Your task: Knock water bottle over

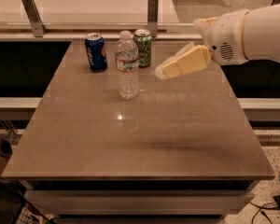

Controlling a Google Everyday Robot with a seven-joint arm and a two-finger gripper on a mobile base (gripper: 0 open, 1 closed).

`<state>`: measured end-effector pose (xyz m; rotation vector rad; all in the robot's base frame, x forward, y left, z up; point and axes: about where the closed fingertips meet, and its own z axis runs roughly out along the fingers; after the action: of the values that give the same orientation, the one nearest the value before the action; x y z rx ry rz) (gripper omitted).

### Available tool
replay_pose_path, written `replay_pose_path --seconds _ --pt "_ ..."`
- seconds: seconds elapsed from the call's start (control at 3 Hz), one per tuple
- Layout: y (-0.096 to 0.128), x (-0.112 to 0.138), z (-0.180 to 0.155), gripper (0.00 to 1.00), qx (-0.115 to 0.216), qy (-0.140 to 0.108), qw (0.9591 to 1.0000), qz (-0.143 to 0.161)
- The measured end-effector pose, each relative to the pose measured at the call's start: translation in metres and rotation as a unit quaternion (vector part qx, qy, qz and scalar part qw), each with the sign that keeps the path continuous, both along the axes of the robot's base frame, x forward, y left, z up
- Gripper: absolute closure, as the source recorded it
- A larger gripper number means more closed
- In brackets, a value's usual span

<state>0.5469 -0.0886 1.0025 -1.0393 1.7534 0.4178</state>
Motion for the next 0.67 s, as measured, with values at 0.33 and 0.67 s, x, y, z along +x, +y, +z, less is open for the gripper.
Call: replay_pose_path --seconds 0.33,0.67 --pt "0.004 0.002 -0.002 0.00 0.009 -0.003 1.0000 0.003" --pt "0.011 0.010 -0.013 0.00 0.041 -0.016 0.9990 0.007"
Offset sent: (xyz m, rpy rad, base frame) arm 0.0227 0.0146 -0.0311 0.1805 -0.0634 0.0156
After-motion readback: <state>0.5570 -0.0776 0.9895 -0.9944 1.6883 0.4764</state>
